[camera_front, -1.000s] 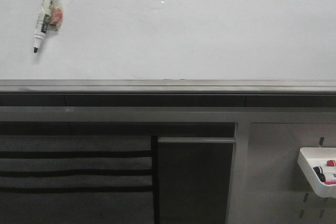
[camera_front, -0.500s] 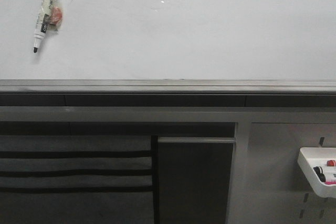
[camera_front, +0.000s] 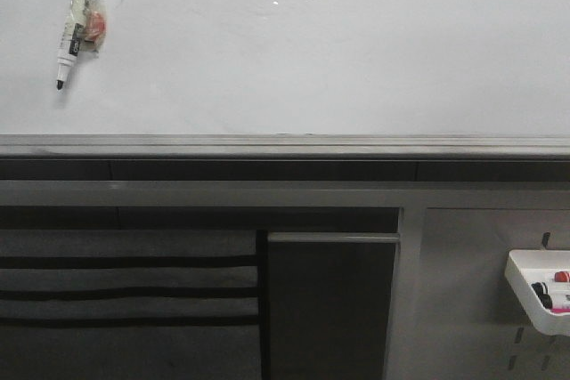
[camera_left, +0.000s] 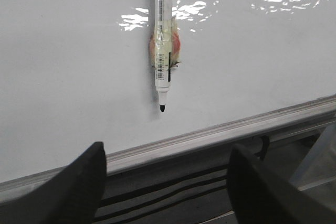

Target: Write number 3 on whiteboard

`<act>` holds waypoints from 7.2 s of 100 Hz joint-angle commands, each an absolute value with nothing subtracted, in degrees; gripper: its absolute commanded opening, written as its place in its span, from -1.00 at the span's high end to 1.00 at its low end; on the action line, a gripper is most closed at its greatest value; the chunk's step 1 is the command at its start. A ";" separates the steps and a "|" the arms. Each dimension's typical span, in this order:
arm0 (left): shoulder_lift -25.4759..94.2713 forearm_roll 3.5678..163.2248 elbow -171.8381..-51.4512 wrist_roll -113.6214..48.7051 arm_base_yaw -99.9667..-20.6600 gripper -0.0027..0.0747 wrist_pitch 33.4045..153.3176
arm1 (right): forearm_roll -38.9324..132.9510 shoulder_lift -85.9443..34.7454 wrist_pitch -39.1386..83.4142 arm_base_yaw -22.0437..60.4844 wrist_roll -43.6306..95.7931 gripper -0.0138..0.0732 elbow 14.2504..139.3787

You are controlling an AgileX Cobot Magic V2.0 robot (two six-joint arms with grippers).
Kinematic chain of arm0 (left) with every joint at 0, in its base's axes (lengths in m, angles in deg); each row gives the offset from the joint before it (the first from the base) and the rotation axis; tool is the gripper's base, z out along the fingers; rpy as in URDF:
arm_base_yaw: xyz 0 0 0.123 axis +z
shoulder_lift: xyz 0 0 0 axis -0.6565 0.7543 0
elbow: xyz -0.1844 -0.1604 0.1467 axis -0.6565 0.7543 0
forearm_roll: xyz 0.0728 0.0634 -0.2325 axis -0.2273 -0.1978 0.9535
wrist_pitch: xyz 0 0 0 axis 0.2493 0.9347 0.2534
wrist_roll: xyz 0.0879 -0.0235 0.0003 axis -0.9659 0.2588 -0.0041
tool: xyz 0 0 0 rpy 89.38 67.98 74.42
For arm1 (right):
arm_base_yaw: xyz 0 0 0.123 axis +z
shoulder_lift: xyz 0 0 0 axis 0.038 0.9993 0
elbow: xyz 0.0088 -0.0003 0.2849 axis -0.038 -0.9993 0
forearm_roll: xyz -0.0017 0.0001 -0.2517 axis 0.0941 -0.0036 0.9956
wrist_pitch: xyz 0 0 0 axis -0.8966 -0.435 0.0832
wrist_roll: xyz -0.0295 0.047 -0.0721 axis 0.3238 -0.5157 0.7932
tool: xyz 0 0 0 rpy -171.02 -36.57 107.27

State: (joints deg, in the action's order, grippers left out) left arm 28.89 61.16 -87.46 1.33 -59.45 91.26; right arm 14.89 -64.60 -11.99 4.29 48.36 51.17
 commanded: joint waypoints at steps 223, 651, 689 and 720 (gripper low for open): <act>39.47 86.69 -114.40 -42.46 -73.30 0.98 140.28 | 14.64 -33.16 -34.03 16.93 57.91 -0.41 75.99; 20.79 79.04 -101.40 -29.85 -68.24 -0.37 120.43 | 44.19 2.45 -0.73 22.69 20.93 0.77 89.39; 20.79 79.04 -101.40 -29.85 -68.24 -0.37 120.43 | 45.87 -1.68 -5.17 19.17 20.93 0.77 86.59; 20.79 79.04 -101.40 -29.85 -68.24 -0.37 120.43 | 43.53 1.86 7.18 25.42 20.93 0.77 83.20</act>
